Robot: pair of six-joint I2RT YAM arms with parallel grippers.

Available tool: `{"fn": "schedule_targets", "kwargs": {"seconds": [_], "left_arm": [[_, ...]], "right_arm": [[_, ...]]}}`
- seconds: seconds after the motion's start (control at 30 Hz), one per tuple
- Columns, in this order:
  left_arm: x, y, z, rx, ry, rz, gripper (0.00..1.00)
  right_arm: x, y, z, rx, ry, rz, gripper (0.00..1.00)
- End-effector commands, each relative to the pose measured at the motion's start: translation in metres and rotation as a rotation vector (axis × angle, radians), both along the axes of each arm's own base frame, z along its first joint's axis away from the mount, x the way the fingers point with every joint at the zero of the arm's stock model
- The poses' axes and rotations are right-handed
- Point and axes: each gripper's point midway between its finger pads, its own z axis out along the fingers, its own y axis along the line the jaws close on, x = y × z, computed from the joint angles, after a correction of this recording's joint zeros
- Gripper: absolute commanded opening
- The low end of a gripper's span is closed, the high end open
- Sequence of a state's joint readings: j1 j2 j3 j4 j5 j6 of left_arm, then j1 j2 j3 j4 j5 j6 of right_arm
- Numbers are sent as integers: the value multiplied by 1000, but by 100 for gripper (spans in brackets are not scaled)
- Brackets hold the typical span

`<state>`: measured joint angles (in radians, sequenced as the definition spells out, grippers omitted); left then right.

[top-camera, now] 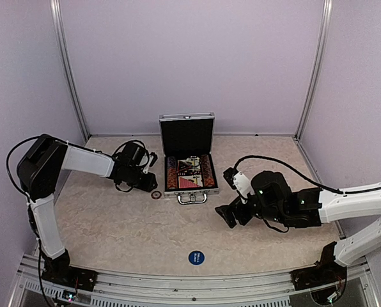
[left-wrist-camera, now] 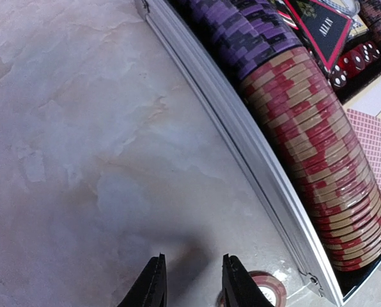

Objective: Pack up texas hold em set

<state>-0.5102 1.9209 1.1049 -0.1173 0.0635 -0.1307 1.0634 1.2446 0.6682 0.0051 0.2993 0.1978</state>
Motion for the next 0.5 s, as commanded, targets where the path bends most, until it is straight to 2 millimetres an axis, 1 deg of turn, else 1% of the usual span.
{"fn": "schedule_targets", "kwargs": {"seconds": [0.0, 0.13, 0.23, 0.37, 0.47], "left_arm": [[-5, -12, -7, -74, 31, -16, 30], [-16, -14, -18, -63, 58, -26, 30], [-28, -16, -27, -38, 80, -34, 28], [-49, -26, -33, -36, 95, -62, 26], [-66, -30, -36, -32, 105, -75, 22]], "right_arm": [[3, 0, -3, 5, 8, -10, 100], [3, 5, -5, 0, 14, 0, 100], [4, 6, -7, -1, 17, 4, 100], [3, 6, -9, -6, 20, 5, 100], [3, 6, -10, -7, 23, 8, 100]]}}
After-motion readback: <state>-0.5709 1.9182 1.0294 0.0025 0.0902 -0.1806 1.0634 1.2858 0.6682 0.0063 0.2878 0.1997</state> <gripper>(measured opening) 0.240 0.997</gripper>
